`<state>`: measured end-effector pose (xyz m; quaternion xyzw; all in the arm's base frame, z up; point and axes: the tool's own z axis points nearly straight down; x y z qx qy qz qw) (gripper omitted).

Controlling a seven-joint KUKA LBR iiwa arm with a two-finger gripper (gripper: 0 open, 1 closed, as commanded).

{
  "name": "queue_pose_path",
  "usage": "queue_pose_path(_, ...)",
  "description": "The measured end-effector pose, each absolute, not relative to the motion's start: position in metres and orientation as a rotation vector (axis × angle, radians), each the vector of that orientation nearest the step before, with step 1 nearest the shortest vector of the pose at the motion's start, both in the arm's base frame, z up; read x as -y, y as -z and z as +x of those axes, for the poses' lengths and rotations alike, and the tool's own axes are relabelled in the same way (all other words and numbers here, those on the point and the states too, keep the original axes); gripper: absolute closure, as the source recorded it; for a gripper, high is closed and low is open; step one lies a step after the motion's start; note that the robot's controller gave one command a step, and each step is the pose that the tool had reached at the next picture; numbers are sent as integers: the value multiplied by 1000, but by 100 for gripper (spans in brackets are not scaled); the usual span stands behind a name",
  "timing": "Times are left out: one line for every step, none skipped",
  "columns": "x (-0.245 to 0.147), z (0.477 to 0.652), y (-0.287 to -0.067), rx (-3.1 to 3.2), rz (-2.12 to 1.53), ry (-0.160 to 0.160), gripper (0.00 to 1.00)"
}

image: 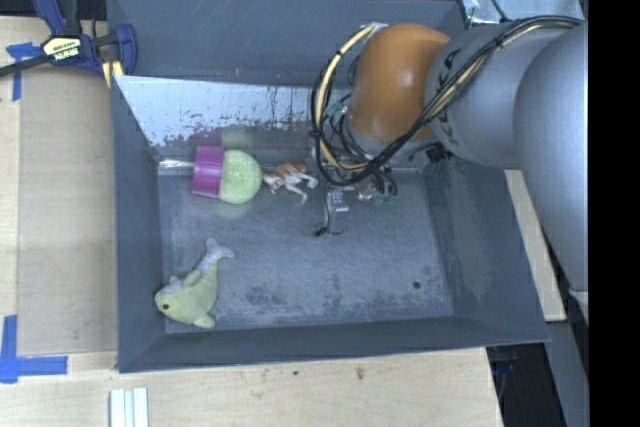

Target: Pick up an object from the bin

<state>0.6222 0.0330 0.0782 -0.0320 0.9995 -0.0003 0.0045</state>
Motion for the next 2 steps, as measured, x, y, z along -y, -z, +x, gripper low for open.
queue_pose_path(-41,621,-95,-3109,434,-1,0)
queue_pose_path(-63,622,-99,-3105,447,0,0)
